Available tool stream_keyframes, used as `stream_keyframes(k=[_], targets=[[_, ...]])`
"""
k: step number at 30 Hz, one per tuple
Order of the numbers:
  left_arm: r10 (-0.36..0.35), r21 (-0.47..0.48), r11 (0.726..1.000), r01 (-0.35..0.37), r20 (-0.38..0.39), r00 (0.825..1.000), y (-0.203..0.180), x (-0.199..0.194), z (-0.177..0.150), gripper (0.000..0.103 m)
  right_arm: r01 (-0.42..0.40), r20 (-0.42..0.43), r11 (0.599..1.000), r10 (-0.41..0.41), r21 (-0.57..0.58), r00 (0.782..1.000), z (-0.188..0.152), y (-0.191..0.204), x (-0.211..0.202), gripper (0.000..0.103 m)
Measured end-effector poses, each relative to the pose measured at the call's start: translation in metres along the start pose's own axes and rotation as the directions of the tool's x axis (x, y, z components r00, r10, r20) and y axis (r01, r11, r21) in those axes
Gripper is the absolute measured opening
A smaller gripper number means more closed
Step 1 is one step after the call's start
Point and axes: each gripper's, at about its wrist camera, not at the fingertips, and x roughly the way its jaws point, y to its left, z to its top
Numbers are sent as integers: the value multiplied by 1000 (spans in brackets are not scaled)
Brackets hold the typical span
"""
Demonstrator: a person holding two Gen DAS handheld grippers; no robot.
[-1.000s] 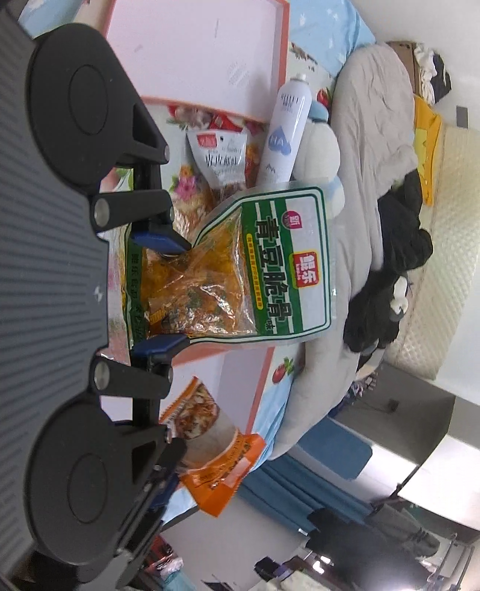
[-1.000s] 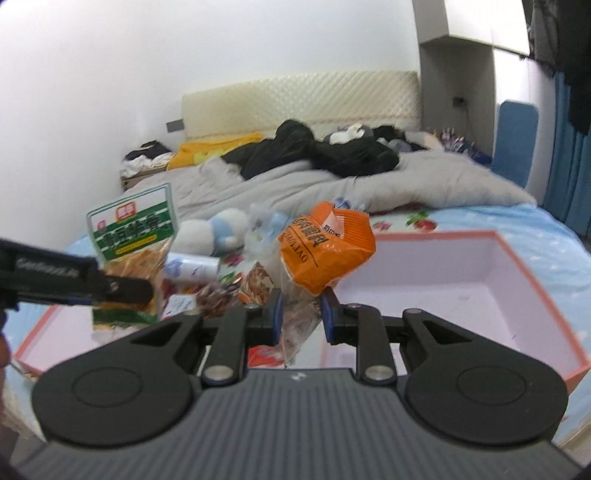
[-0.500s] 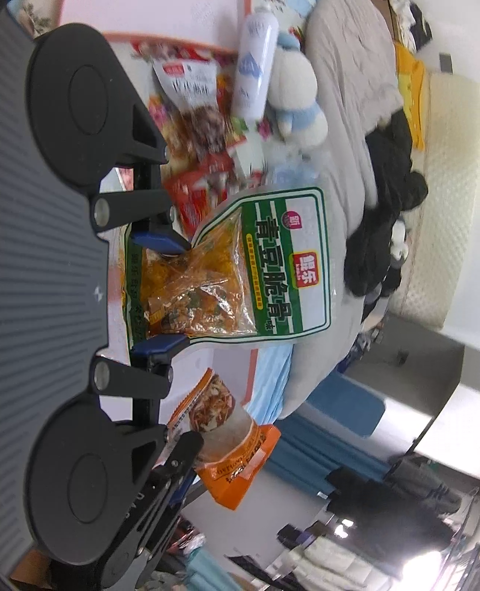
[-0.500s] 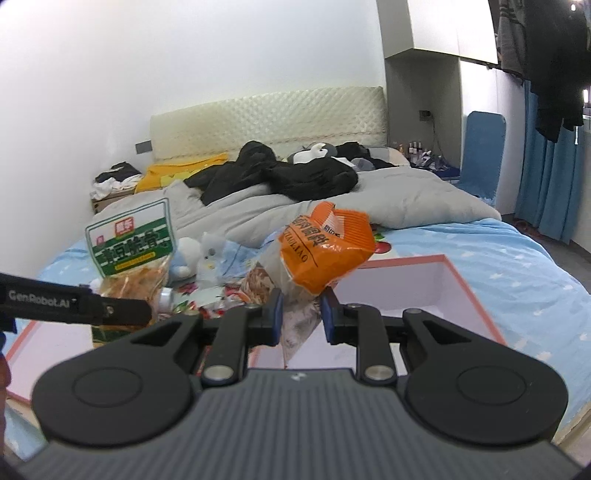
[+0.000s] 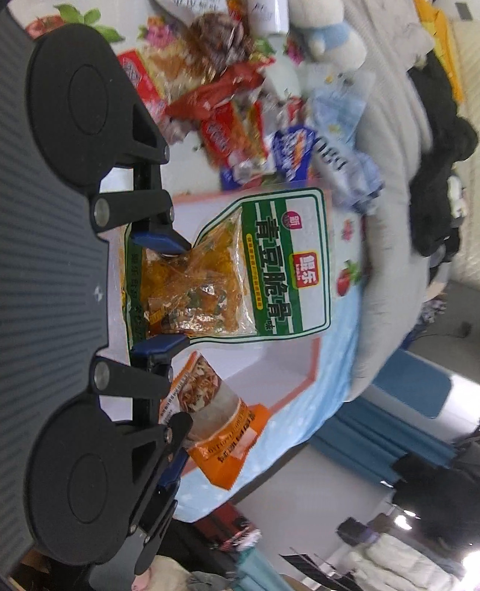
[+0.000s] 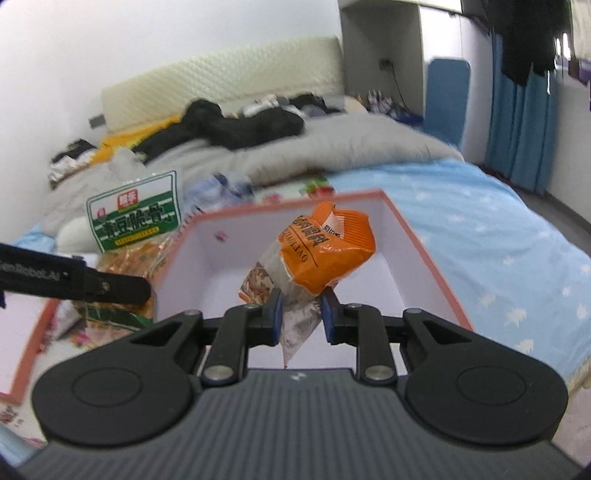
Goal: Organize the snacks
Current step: 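Carry both packs into the pink box and open both grippers, then withdraw both grippers from the box back toward the snack pile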
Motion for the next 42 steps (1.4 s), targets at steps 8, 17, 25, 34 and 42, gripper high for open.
stream_keyframes(k=[8, 17, 25, 34, 42], targets=[[-36, -1, 999, 36, -66, 997, 4, 34, -4, 66, -5, -59, 999, 6, 33, 998, -10, -7, 19, 29], [-26, 19, 1000, 25, 54, 998, 3, -15, -1, 79, -5, -17, 999, 6, 50, 1000, -4, -7, 1, 57], [-11, 36, 999, 5, 171, 985, 2, -84, -2, 79, -49, 94, 997, 43, 60, 995, 16, 11, -44, 57], [64, 27, 997, -75, 277, 959, 27, -155, -23, 80, -127, 192, 991, 118, 37, 974, 21, 45, -89, 57], [141, -30, 990, -139, 310, 940, 63, -186, -56, 80, -185, 179, 983, 184, -10, 967, 0, 87, -99, 57]])
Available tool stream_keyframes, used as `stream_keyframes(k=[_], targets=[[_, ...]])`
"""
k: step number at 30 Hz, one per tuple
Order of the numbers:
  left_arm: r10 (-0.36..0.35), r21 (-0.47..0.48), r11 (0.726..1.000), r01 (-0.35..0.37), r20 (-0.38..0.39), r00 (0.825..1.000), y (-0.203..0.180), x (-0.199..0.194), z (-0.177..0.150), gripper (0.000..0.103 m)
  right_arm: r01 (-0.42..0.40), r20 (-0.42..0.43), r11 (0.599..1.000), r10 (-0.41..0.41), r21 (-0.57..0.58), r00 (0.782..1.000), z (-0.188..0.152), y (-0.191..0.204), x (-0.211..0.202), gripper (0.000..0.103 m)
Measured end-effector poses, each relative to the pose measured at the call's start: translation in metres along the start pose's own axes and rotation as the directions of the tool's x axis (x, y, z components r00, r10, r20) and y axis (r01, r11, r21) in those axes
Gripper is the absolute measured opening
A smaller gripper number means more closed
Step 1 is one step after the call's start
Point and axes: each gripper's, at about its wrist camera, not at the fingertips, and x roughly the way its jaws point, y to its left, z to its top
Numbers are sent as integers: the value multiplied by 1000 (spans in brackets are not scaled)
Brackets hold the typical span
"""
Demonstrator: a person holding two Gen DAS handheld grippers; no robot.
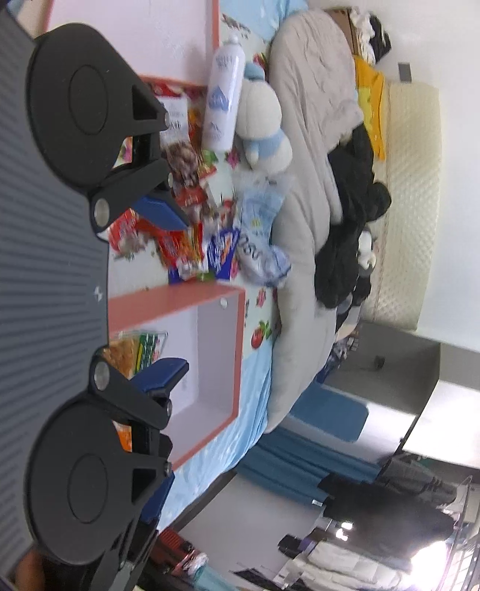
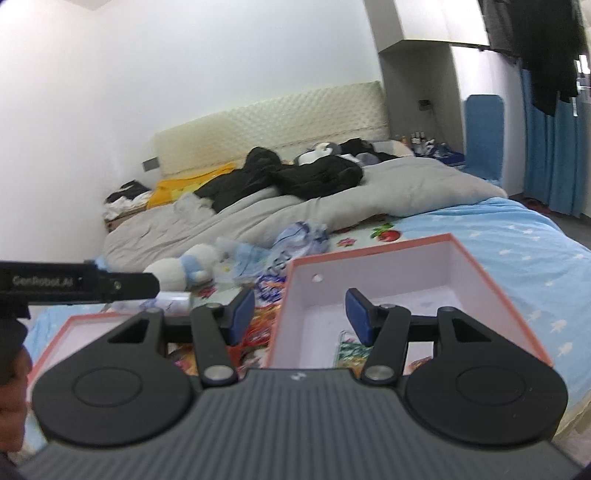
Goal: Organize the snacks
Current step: 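Withdraw both grippers from the box back toward the snack pile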
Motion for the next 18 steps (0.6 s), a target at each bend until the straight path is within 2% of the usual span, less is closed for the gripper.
stream_keyframes(k=[10, 18], targets=[[114, 9, 993, -114, -4, 994, 38, -26, -47, 80, -52, -45, 998, 51, -28, 998, -40, 41, 2, 57], [153, -33, 987, -155, -45, 987, 67, -35, -74, 80, -72, -76, 996, 69, -44, 995, -66, 65, 3, 57]])
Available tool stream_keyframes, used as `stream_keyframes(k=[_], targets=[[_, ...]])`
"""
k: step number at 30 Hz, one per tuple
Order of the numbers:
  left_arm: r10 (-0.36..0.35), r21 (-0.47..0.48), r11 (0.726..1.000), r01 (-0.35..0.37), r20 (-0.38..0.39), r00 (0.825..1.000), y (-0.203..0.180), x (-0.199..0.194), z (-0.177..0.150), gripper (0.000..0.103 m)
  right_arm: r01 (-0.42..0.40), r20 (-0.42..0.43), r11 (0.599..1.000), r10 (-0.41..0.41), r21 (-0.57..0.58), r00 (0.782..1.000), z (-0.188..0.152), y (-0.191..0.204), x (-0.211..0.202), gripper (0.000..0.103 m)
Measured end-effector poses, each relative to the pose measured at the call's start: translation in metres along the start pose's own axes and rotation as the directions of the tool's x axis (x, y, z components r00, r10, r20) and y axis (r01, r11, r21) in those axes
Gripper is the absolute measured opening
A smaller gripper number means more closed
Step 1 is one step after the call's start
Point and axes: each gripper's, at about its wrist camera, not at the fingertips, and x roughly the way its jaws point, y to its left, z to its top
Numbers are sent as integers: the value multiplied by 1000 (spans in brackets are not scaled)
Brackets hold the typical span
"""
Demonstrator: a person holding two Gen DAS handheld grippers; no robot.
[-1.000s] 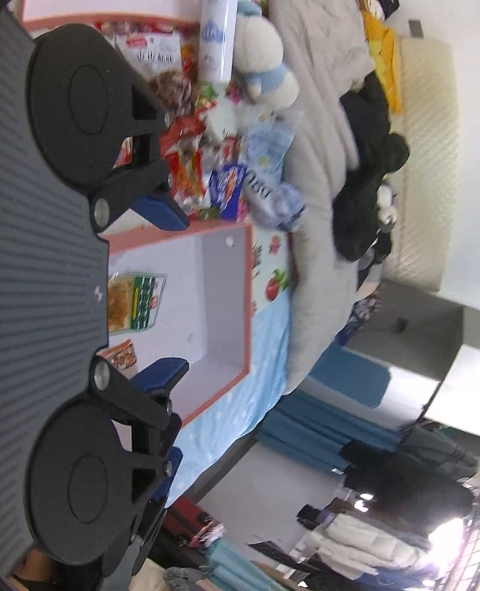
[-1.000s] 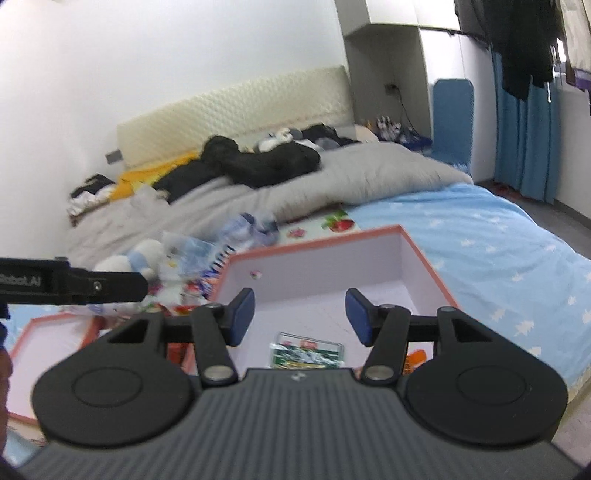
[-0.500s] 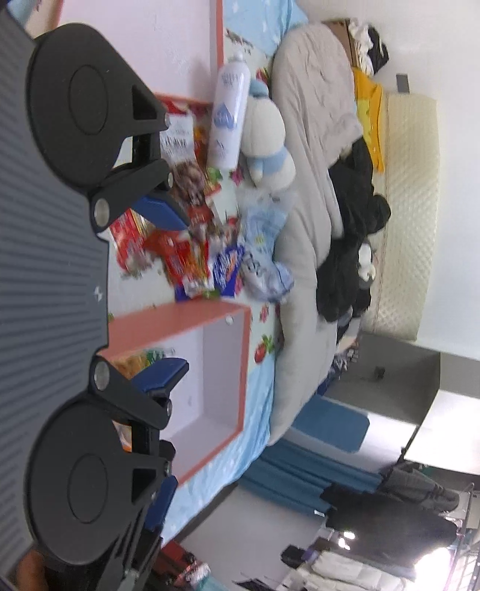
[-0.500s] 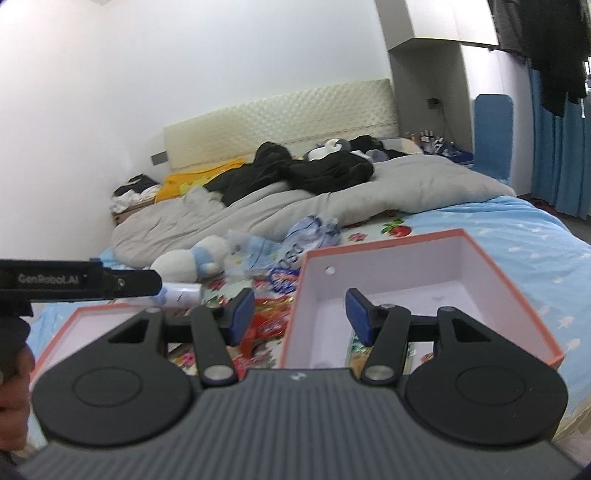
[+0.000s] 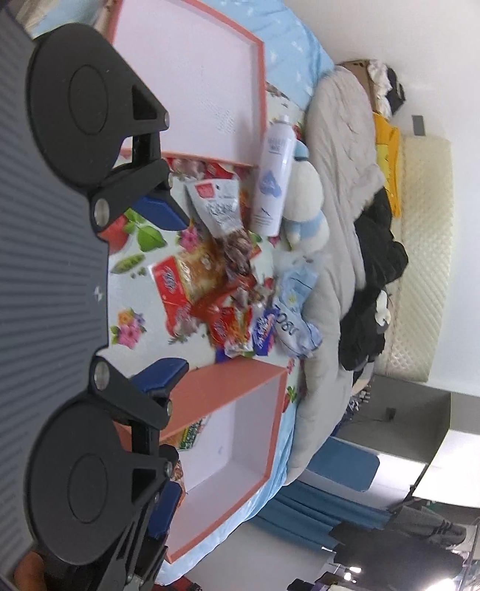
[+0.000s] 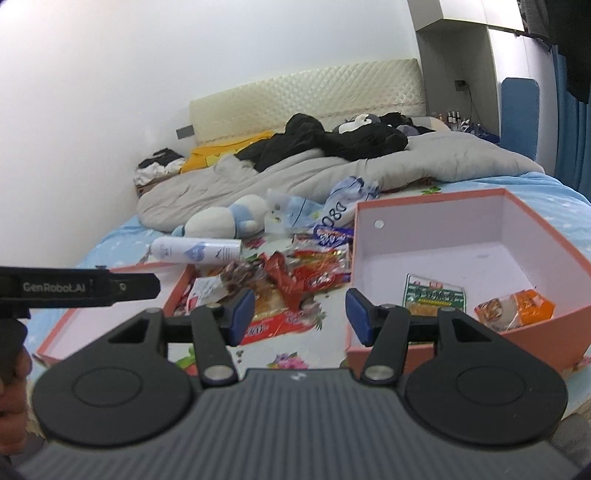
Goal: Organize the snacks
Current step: 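Withdraw both grippers from the box back toward the snack pile, then grasp the red wrapper with the right gripper while the left grasps the white shrimp bag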
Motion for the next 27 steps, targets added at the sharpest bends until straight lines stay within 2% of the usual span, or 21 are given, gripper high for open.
stream_keyframes(k=[6, 10, 16, 21, 27], targets=[[17, -17, 1000, -18, -44, 999, 23, 3, -16, 80, -8, -35, 1000, 7, -18, 999, -17, 15, 6, 57], [24, 9, 1000, -24, -69, 997, 31, 12, -18, 80, -10, -54, 999, 8, -39, 998, -20, 23, 16, 57], [30, 97, 995, -21, -94, 995, 40, 33, -4, 80, -10, -54, 998, 7, -63, 999, -12, 32, 35, 57], [43, 215, 976, -17, -115, 992, 44, 49, 11, 80, -19, -56, 999, 17, -28, 998, 2, 33, 57, 57], [59, 301, 953, -20, -123, 991, 52, 72, 36, 80, -21, -50, 1000, 21, -2, 999, 23, 35, 87, 57]])
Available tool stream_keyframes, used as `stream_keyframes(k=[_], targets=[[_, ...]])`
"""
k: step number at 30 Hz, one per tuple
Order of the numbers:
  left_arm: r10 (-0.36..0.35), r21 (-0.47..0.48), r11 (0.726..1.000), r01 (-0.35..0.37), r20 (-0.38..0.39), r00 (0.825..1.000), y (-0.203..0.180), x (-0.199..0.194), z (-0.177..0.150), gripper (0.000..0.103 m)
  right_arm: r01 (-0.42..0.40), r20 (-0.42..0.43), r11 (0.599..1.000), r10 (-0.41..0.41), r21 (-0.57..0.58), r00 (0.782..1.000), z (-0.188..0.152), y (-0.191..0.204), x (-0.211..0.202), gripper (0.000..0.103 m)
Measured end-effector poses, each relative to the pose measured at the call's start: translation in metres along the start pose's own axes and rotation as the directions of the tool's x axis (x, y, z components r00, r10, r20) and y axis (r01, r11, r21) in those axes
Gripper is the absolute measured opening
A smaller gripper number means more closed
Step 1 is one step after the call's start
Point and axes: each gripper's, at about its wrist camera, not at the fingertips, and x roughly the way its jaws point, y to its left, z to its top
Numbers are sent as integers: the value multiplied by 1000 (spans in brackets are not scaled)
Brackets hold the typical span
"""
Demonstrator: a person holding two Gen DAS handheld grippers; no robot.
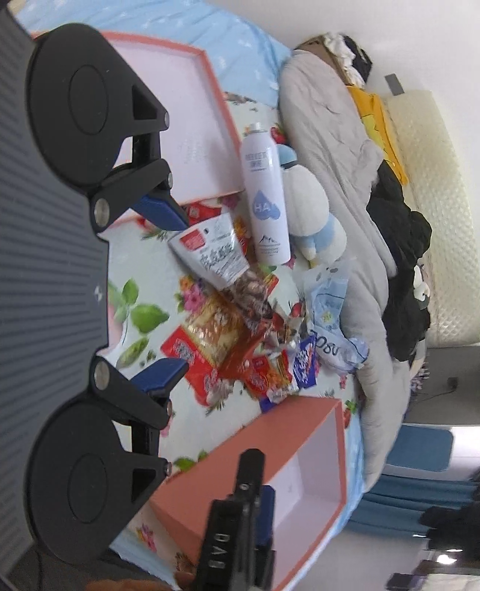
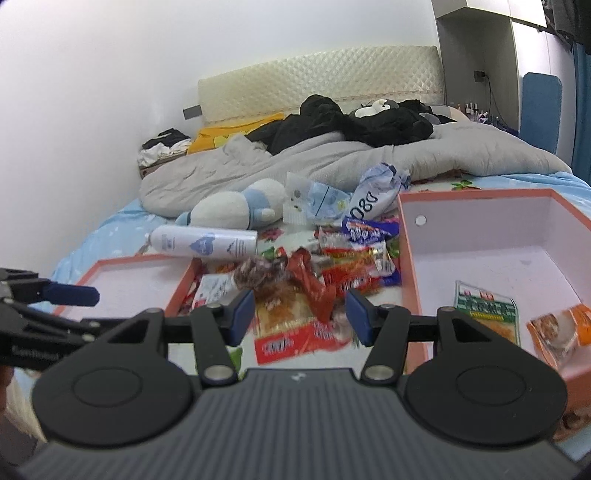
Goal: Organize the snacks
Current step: 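Grasp the red wrapper with the right gripper while the left grasps the white shrimp bag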
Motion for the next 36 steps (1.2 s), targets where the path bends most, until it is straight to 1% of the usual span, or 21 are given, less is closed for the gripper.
stream_keyframes(k=[4, 7, 12, 15, 18, 20, 22, 24, 27, 30, 32, 36], targets=[[-2, 40, 999, 3, -24, 1000, 9, 19, 14, 80, 9, -9, 1000, -8, 25, 1000, 9, -3, 22, 57], [14, 94, 996, -10, -42, 999, 15, 39, 21, 80, 21, -31, 999, -20, 34, 999, 10, -5, 40, 57], [3, 142, 990, 11, -94, 996, 27, 81, 27, 80, 26, -80, 999, -23, 39, 997, 7, -6, 67, 57], [3, 163, 986, 16, -118, 993, 32, 104, 31, 80, 23, -95, 999, -19, 33, 995, 7, -7, 82, 57], [-13, 183, 982, 39, -138, 990, 33, 128, 36, 79, 12, -111, 1000, -9, 23, 994, 5, -10, 100, 57], [-26, 211, 976, 57, -144, 989, 30, 143, 39, 79, 25, -134, 1000, -24, 9, 991, 1, -12, 115, 56], [-33, 248, 966, 68, -144, 989, 27, 158, 43, 79, 35, -160, 999, -30, 28, 987, -1, -18, 129, 56], [-31, 281, 957, 69, -140, 990, 26, 172, 46, 79, 41, -175, 999, -35, 30, 984, -4, -20, 142, 56], [-30, 321, 944, 80, -159, 987, 25, 193, 54, 78, 42, -190, 999, -38, 20, 981, -6, -21, 160, 56], [-49, 372, 922, 106, -159, 986, 21, 207, 62, 78, 45, -202, 999, -44, 0, 978, -9, -21, 176, 56], [-53, 402, 908, 115, -163, 985, 19, 217, 64, 75, 44, -211, 999, -44, -2, 977, -12, -23, 185, 56], [-60, 405, 904, 136, -194, 979, 20, 237, 63, 71, 68, -209, 997, -74, -36, 975, -14, -23, 196, 55]])
